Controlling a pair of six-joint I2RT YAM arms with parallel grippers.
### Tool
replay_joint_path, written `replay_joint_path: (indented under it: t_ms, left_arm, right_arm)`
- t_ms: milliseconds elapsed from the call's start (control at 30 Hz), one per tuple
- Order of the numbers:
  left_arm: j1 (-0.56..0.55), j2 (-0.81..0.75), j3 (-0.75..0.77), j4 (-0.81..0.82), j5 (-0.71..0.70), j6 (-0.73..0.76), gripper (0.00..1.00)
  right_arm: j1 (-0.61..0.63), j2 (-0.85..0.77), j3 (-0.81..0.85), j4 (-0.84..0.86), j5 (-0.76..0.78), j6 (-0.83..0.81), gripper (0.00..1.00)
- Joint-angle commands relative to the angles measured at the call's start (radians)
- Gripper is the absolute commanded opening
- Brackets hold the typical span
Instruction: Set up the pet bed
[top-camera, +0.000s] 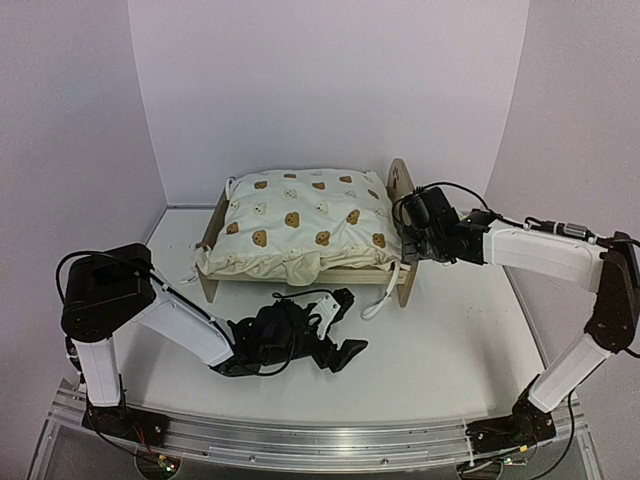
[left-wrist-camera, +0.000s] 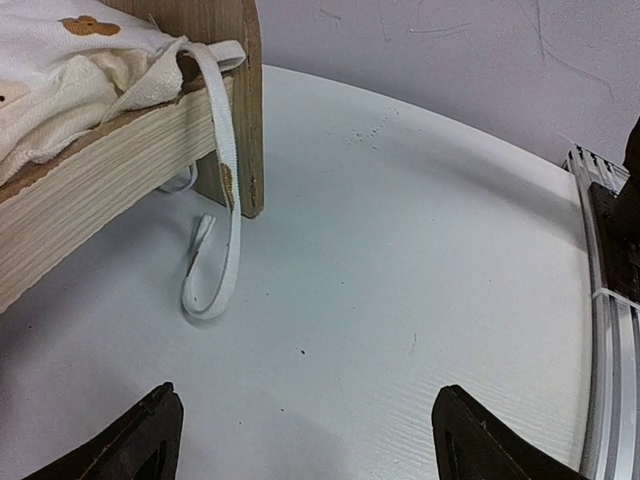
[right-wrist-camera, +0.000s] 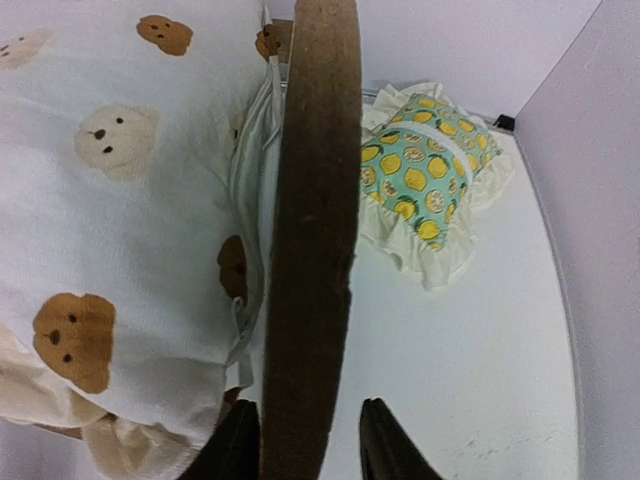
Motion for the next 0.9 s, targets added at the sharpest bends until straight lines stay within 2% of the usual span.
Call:
replay_joint_path:
  t_ms: [0, 100, 167, 567, 633, 767, 867]
  left_arm:
    - [-0.005, 0.035, -0.007, 0.083, -0.012, -0.009, 0.88]
    - [-0.005, 0.047, 0.004, 0.085, -0.015, -0.008, 0.87]
    - [-0.005, 0.051, 0.005, 0.093, -0.019, -0.006, 0.87]
    - [-0.004, 0.133, -0.01, 0.295, -0.043, 0.082, 0.9]
    - [-0.004, 0.149, -0.034, 0.375, -0.037, 0.129, 0.92]
    - [-0.004, 0.225, -0.075, 0.634, -0.032, 0.221, 0.99]
    - [0.001, 0.265, -0.017, 0.612, -0.039, 0.217, 0.99]
  right_arm:
    - [-0.016, 0.031, 0.058, 0.014, -0.126, -0.004, 0.24]
    - [-0.016, 0.037, 0.071, 0.005, -0.142, 0.005, 0.05]
    - [-0.016, 0.035, 0.082, -0.013, -0.141, 0.017, 0.0]
    - [0.125, 0.048, 0.262, -0.204, 0.055, 0.061, 0.0]
    - [0.128, 0.034, 0.274, -0.219, 0.069, 0.065, 0.0]
    - [0.13, 0.014, 0.277, -0.232, 0.062, 0.066, 0.0]
    - [0.135, 0.009, 0.285, -0.25, 0.061, 0.07, 0.0]
